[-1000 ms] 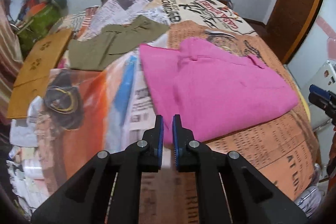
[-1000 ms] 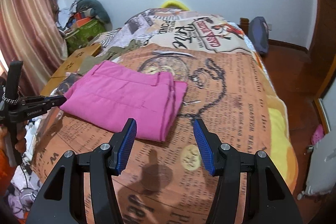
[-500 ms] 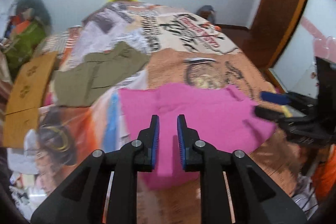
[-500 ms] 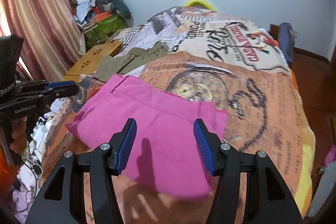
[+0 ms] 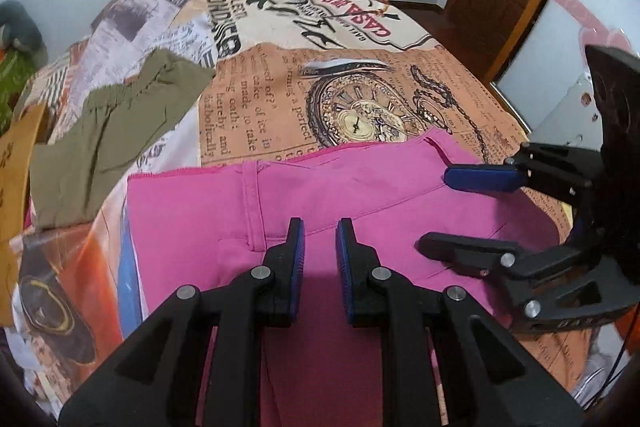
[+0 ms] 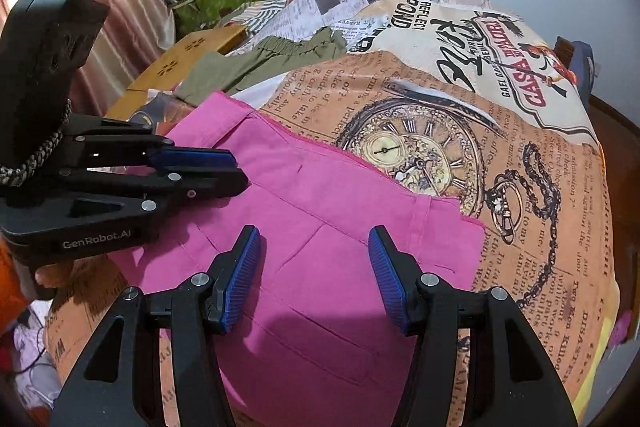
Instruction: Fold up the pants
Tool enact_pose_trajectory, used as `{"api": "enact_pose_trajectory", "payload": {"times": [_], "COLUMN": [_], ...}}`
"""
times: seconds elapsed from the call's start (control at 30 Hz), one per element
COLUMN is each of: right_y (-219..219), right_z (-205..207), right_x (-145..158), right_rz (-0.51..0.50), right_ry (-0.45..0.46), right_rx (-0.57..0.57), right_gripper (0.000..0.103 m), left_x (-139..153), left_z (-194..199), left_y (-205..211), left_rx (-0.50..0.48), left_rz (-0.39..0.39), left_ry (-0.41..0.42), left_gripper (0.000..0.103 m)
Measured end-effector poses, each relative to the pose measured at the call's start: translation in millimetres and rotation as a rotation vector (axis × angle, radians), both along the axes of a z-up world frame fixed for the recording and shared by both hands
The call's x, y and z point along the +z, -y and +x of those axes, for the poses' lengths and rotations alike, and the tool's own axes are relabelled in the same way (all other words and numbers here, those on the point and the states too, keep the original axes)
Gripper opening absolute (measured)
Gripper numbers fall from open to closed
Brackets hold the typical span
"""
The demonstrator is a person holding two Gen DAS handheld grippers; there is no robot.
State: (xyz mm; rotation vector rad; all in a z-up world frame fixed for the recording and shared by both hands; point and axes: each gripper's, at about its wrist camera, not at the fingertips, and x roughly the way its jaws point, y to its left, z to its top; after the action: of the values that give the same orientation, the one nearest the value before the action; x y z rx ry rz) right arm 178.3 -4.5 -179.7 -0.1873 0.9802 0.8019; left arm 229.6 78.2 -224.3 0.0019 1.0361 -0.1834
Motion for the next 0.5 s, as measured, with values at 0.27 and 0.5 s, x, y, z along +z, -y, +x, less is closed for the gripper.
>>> {"api": "enact_pose_trajectory", "payload": {"times": [0.27, 0.5], "right_y": [28.1, 58.3], "right_z": [-12.6, -25.9], "right_x": [5.0, 4.6], "right_rz": [0.03, 0.003], "right_ry": [-0.014, -0.006], "right_rx": [-0.044, -0.111], "right_gripper": [0.052, 0.052], "left_x": [10.9, 15.9], "left_z": [-34.0, -65.5], "left_y": [-1.3, -27.8], "left_rx": [-0.018, 0.062], "left_rz": [0.074, 0.056], "left_ry": [0.051, 0.063], "left_gripper": [0.024, 0.042]}}
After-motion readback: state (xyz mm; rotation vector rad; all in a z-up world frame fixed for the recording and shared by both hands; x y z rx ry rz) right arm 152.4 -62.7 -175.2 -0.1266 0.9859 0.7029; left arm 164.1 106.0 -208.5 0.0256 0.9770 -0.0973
